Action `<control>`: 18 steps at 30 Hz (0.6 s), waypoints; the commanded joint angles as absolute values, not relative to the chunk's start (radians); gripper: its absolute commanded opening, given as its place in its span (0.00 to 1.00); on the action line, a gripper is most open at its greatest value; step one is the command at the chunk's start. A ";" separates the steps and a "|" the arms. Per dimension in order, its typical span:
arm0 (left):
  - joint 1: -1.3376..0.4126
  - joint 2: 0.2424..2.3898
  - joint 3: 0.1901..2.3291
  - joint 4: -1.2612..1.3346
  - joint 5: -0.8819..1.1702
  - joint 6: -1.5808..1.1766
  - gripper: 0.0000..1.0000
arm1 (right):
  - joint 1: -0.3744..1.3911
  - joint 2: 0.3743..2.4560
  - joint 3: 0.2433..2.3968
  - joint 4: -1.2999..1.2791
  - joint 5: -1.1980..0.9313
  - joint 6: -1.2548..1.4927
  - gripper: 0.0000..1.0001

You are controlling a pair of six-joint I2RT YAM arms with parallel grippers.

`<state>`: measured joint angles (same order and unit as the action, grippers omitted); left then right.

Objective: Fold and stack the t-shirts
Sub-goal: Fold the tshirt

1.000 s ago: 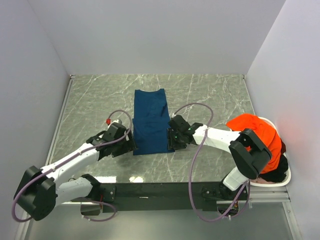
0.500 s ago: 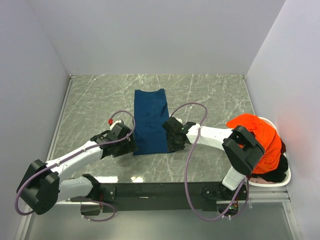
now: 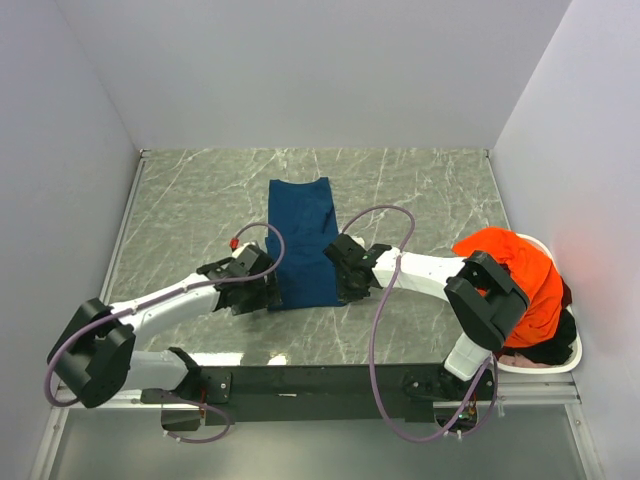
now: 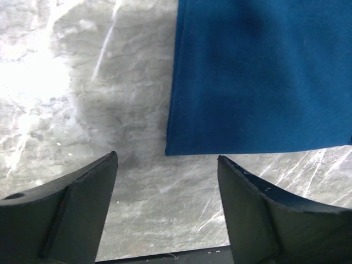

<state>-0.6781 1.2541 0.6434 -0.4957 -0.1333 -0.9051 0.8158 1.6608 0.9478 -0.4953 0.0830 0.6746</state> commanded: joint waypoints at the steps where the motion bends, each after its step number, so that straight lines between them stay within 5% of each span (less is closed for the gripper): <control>1: -0.696 1.285 0.710 -0.509 -0.166 -0.897 0.77 | 0.822 1.689 0.923 -0.543 0.106 0.663 0.00; 12: -0.721 1.371 0.749 -0.525 -0.190 -0.900 0.55 | 0.824 1.687 0.913 -0.529 0.094 0.652 0.00; 18: -0.732 1.442 0.755 -0.503 -0.184 -0.894 0.50 | 0.825 1.695 0.911 -0.525 0.087 0.649 0.00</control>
